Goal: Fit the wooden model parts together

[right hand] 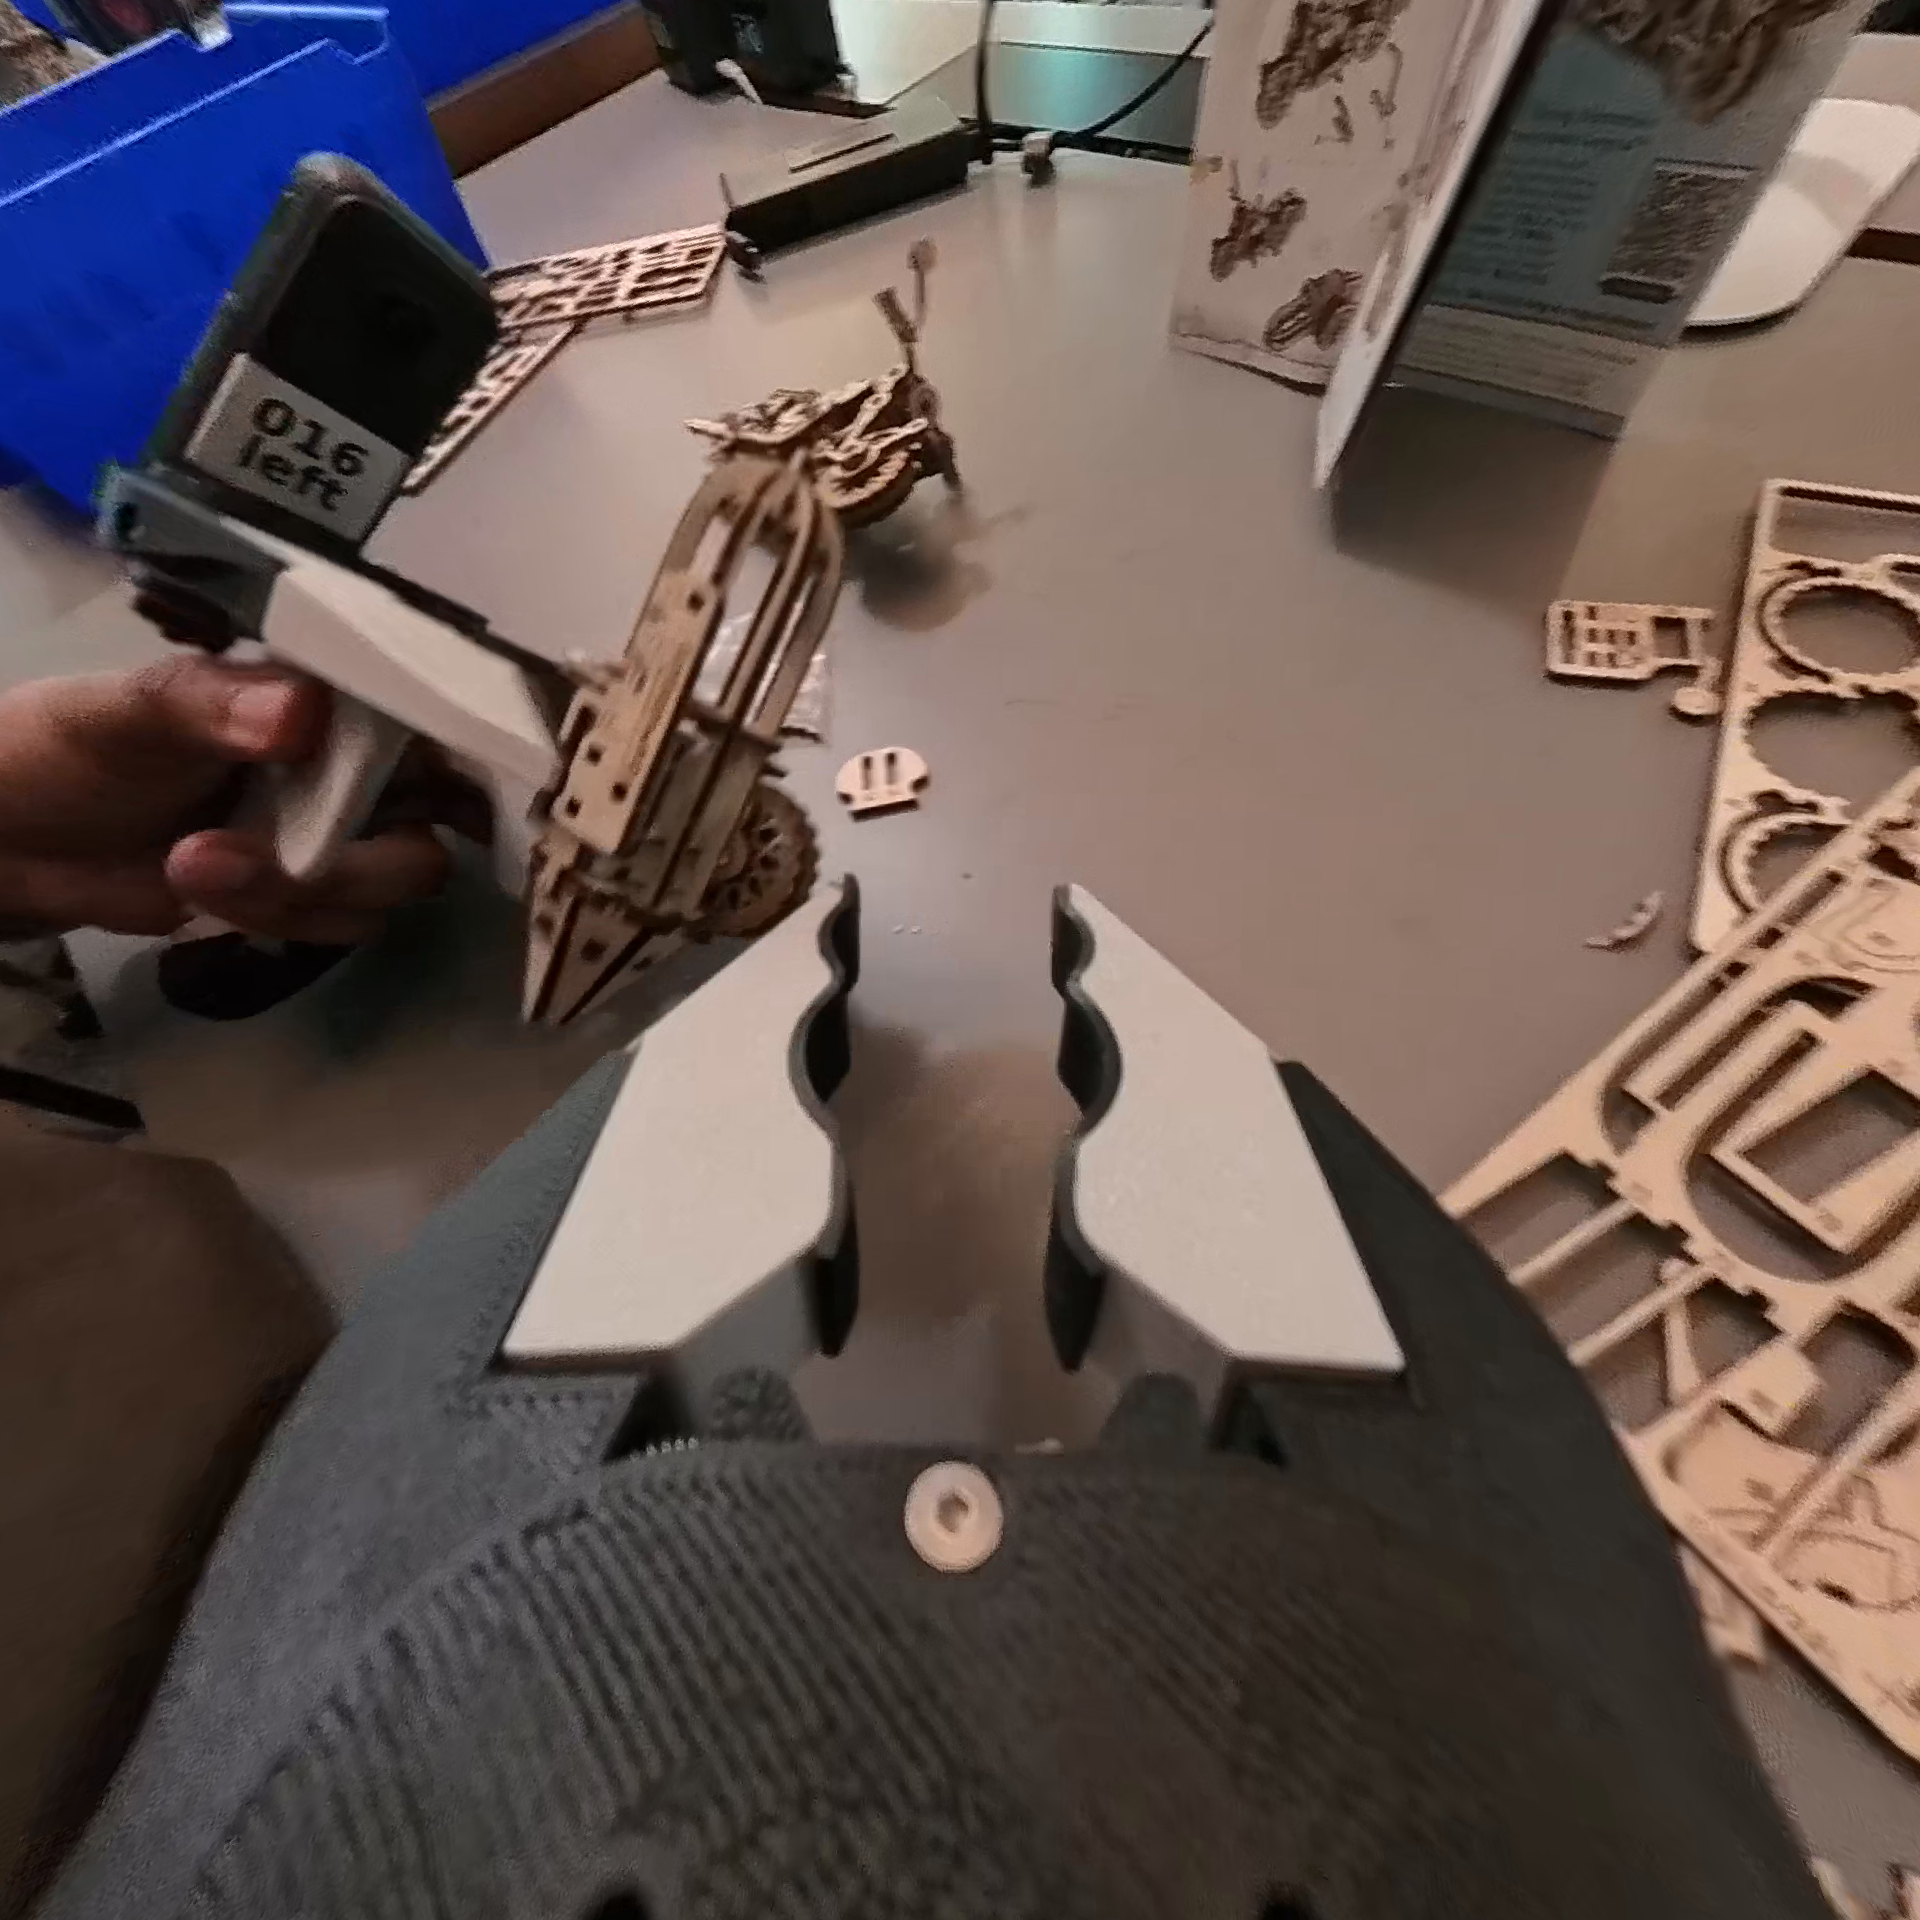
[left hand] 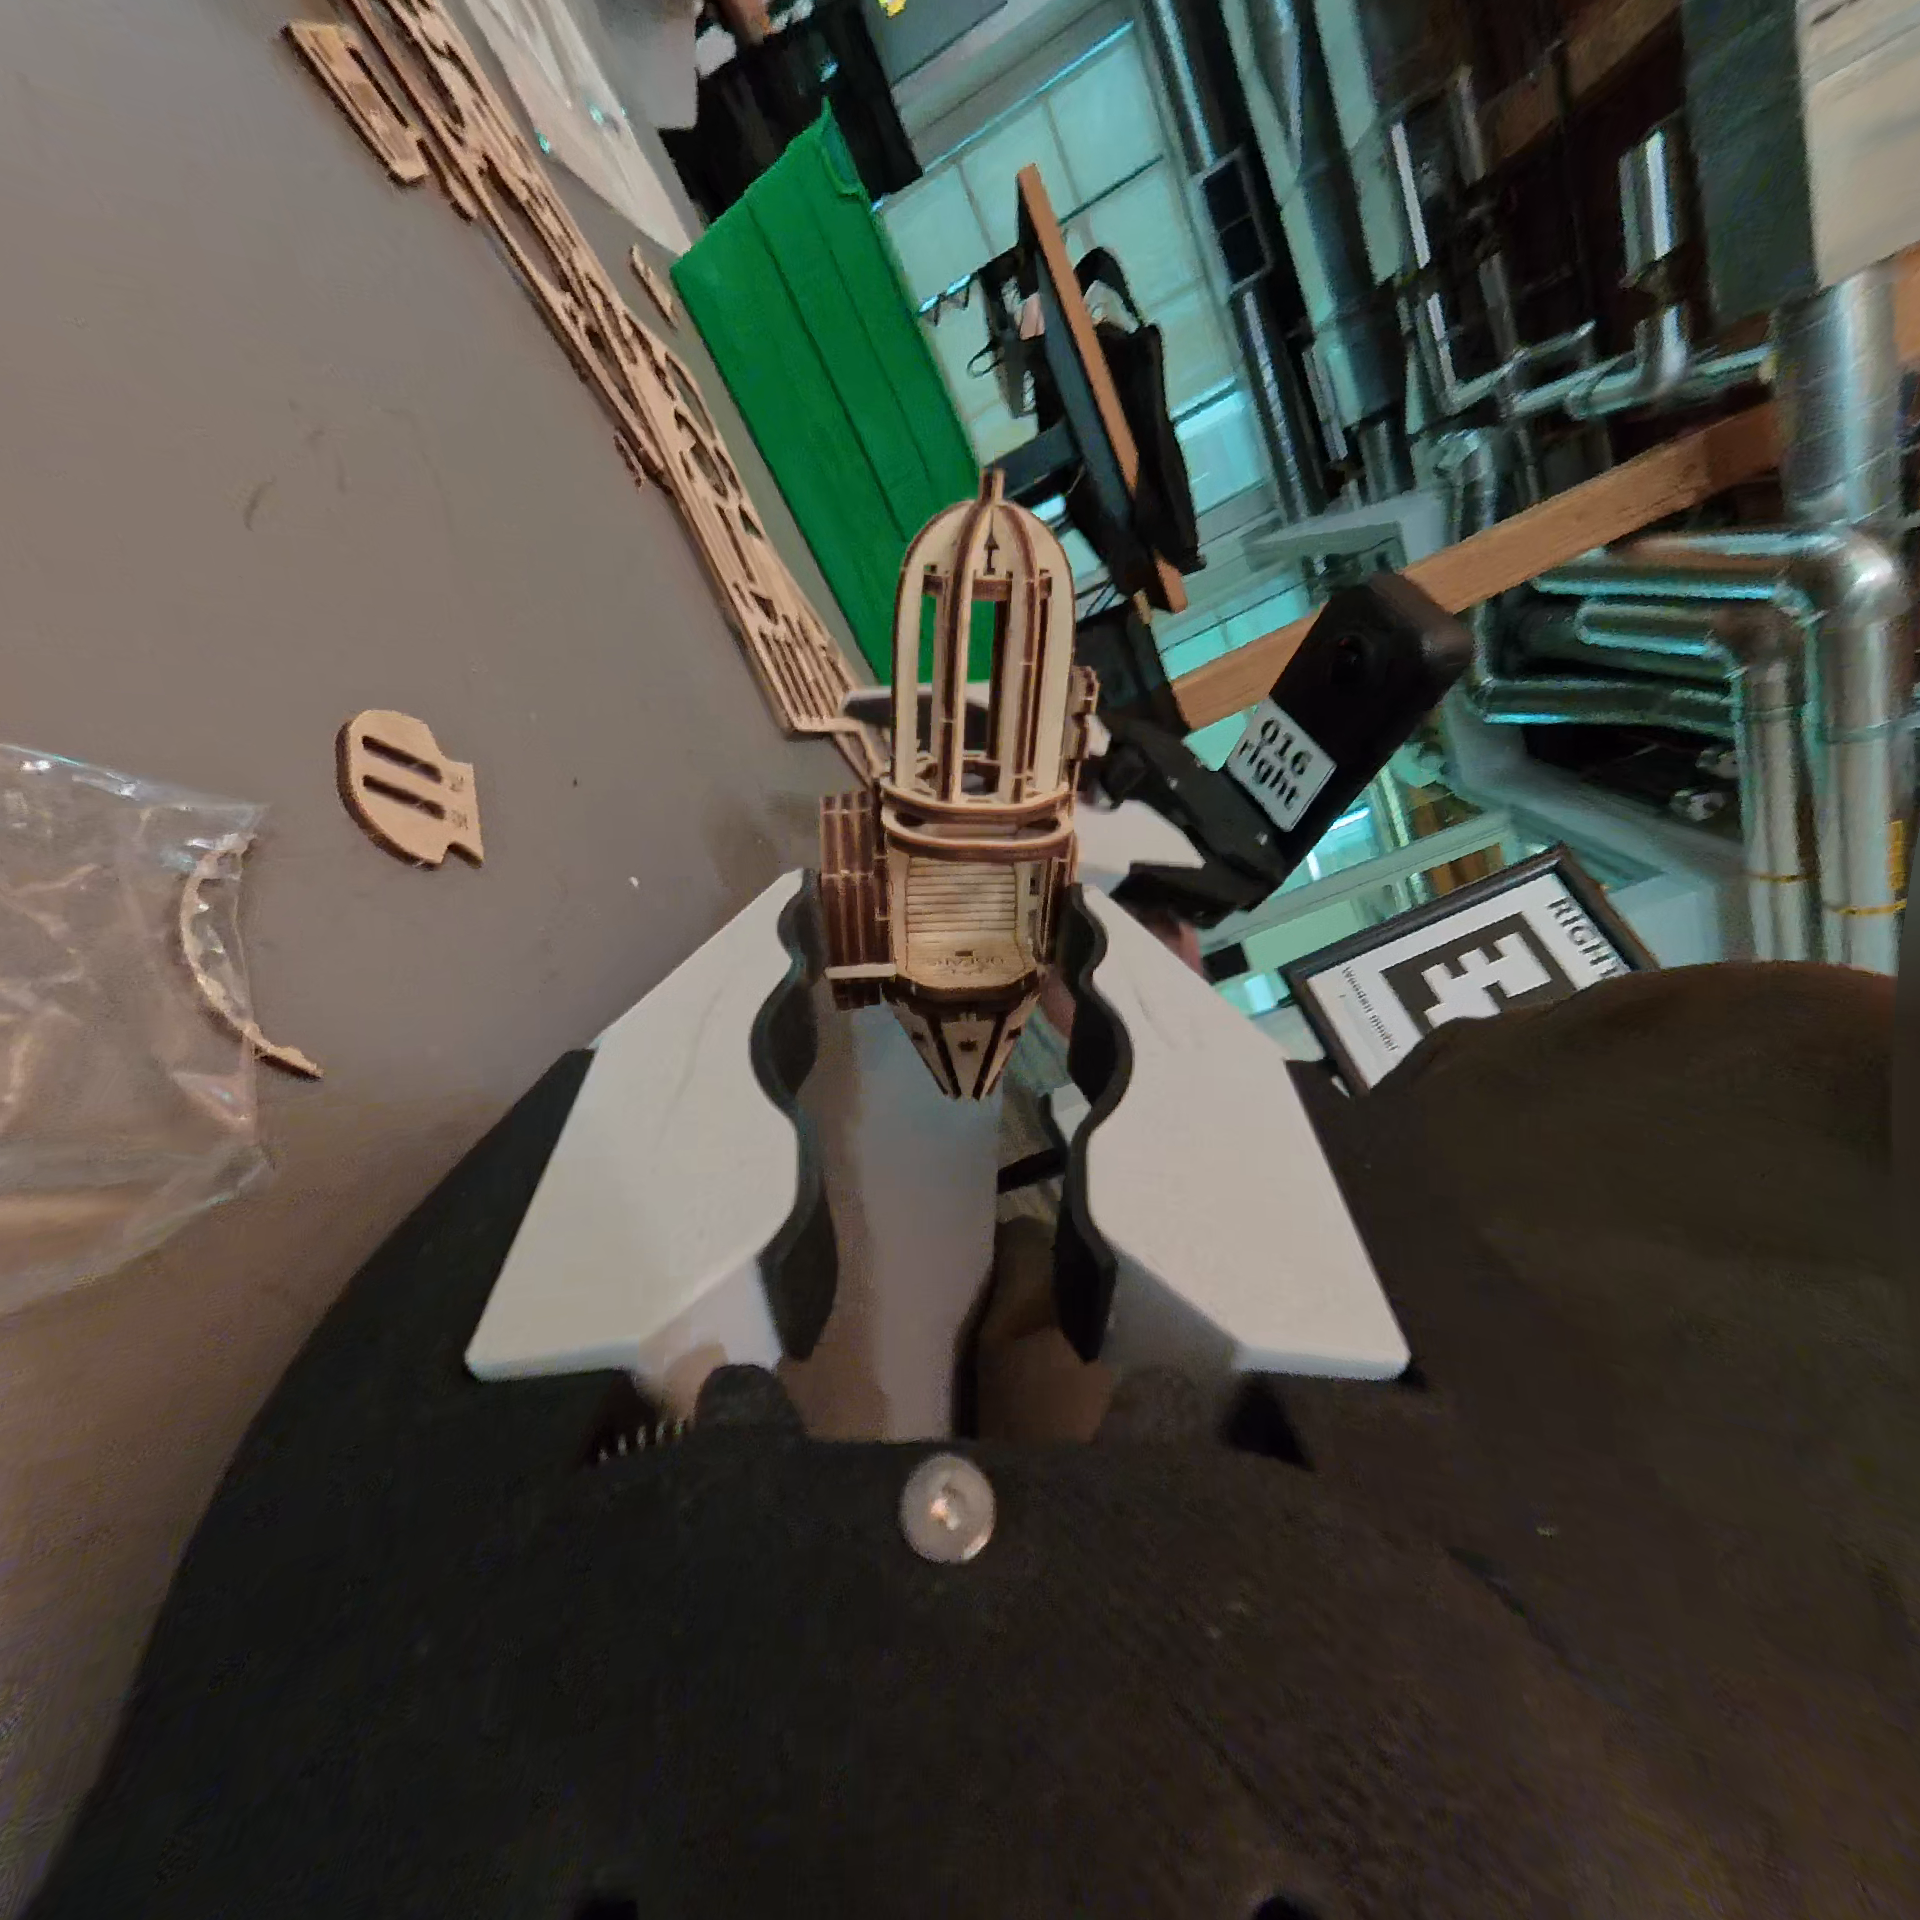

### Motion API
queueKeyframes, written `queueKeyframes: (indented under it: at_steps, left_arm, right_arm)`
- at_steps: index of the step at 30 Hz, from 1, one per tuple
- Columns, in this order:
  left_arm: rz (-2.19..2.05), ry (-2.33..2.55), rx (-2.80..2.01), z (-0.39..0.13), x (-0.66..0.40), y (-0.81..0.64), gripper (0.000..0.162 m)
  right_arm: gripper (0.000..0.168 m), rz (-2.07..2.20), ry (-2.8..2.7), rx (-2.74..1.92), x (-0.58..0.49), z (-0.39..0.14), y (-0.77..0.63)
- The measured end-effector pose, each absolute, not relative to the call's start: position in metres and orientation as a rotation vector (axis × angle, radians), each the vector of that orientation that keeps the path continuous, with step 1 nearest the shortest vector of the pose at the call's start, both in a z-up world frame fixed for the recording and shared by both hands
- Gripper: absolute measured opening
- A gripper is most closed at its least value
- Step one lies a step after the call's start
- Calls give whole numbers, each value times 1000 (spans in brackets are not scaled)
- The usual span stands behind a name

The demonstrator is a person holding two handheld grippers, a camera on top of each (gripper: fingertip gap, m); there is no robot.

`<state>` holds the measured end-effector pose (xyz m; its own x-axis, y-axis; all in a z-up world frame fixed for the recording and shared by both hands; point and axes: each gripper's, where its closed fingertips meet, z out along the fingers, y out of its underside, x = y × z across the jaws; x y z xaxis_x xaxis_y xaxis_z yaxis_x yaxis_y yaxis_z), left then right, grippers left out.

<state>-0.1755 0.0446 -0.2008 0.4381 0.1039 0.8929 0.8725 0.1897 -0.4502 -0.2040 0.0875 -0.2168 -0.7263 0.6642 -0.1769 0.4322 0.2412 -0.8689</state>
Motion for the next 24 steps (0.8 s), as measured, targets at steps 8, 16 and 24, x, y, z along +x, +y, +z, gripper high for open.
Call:
queueKeyframes:
  at_steps: [8, 16, 24]
  left_arm:
    - [-760, -1007, -1511, -227, -151, 60, 45]
    - [-862, -1050, -1588, -234, -139, 55, 46]
    - [-1019, -1101, -1534, -234, -136, 50, 46]
  right_arm:
    - [37, 1556, -2182, -1170, -217, -209, 108]
    - [37, 1551, -2215, -1129, -212, -210, 99]
    - [37, 1566, -2238, -1113, -208, -211, 92]
